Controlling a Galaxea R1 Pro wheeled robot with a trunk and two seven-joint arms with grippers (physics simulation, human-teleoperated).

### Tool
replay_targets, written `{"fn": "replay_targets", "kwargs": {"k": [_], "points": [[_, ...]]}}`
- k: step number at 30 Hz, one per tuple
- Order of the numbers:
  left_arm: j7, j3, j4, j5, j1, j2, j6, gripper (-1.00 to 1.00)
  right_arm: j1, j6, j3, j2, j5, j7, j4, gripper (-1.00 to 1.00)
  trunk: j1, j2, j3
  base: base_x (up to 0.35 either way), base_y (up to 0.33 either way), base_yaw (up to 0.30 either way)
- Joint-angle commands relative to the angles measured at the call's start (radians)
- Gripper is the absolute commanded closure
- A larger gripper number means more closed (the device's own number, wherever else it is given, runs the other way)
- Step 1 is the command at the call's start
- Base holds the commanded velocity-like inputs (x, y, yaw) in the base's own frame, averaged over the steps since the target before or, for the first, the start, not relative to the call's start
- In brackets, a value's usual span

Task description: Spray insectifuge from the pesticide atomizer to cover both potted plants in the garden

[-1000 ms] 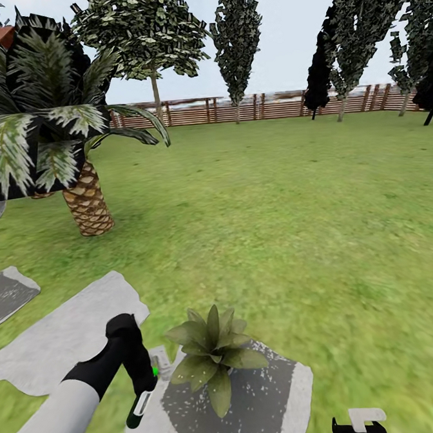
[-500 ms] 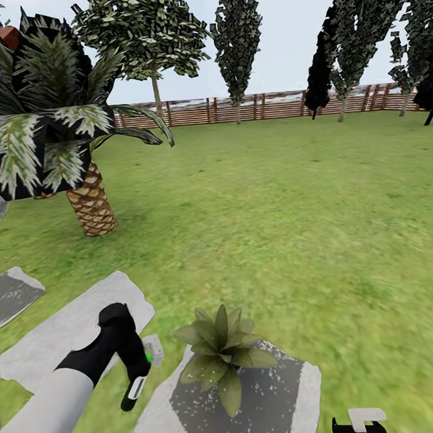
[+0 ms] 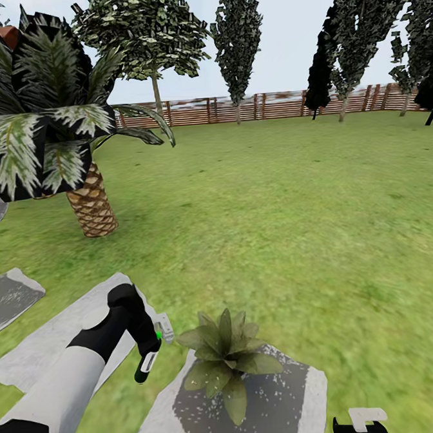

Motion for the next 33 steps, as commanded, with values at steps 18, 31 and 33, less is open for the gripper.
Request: {"fn": "replay_targets", "kwargs": {"k": [18, 31, 33], "points": [[0.012, 0.001, 0.006, -0.080, 0.005, 0.039, 0.007, 1.00, -0.001, -0.002, -0.008, 0.000, 0.011, -0.004, 0.001, -1.00, 0.000, 0.000, -0.001, 0.049, 0.004, 0.000], [0.014, 0.004, 0.006, -0.082, 0.033, 0.041, 0.007, 1.00, -0.001, -0.002, -0.008, 0.000, 0.011, -0.004, 0.001, -1.00, 0.000, 0.000, -0.001, 0.115, -0.059, 0.000], [0.016, 0.004, 0.006, -0.083, 0.033, 0.042, 0.007, 1.00, -0.001, -0.002, -0.008, 0.000, 0.011, -0.004, 0.001, -1.00, 0.000, 0.000, -0.001, 0.013, -0.011, 0.000]]}}
